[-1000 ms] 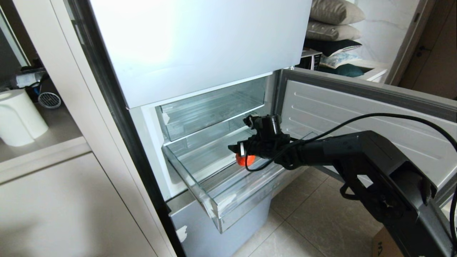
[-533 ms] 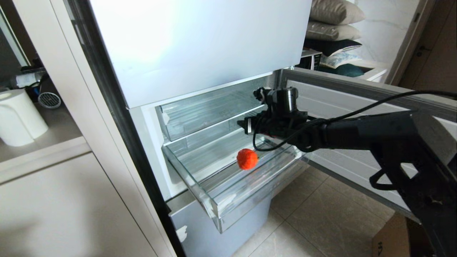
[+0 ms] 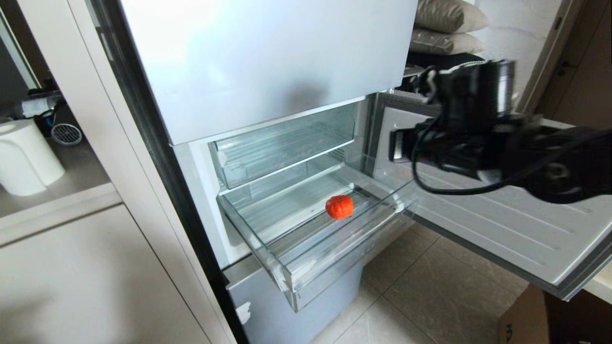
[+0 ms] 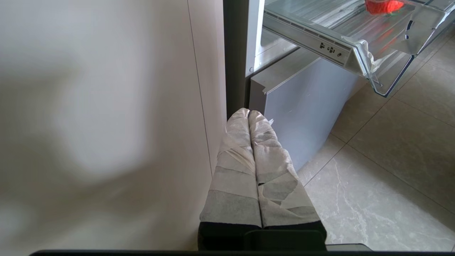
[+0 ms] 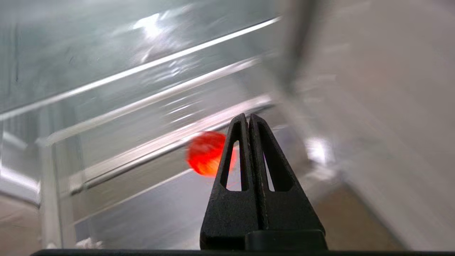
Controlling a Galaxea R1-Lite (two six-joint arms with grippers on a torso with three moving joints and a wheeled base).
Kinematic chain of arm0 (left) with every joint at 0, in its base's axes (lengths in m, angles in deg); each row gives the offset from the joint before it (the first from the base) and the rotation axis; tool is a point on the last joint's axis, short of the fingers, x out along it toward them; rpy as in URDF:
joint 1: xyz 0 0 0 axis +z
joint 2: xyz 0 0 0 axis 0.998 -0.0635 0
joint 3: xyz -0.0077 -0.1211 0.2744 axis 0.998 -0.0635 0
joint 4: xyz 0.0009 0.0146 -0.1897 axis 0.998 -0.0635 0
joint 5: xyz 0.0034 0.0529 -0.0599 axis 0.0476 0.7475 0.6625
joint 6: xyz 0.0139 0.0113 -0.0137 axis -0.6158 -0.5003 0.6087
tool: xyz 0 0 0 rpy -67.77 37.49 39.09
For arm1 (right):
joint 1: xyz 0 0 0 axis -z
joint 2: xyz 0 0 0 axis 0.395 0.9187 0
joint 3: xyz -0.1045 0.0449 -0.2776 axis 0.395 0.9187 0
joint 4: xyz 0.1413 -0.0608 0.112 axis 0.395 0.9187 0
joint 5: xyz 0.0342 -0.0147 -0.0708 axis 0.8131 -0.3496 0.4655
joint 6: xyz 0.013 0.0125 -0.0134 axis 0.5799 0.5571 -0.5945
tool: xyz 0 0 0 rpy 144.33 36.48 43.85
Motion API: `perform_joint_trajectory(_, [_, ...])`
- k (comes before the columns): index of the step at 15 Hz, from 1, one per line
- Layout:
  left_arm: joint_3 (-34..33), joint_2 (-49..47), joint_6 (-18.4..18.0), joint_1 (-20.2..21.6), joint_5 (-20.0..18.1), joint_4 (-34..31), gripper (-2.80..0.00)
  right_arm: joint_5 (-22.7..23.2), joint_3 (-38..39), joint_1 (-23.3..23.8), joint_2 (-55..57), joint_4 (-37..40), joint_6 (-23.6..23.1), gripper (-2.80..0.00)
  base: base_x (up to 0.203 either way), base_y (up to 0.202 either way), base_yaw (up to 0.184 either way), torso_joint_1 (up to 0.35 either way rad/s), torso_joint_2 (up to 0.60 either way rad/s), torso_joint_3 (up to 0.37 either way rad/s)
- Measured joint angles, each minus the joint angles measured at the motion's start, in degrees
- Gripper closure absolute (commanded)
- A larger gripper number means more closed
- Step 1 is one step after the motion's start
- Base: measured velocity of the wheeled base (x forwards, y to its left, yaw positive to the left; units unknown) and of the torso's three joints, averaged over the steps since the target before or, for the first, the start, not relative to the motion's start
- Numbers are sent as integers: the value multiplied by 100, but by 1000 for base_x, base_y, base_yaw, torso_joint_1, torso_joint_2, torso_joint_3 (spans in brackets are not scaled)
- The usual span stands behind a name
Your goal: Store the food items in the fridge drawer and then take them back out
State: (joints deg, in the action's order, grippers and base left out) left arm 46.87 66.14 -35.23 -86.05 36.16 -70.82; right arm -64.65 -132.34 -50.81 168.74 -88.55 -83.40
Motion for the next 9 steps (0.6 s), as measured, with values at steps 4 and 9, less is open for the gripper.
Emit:
perform_joint_trajectory(4, [0,0,4,0,0,0,0,73,1290,2104,-2041,-1,43,0,0,0,0,0,0,0])
perform_joint_trajectory(9, [0,0,2,2,0,1,0,1772,2158,7629,-3319,-18,582,0,0,0,0,0,0,0])
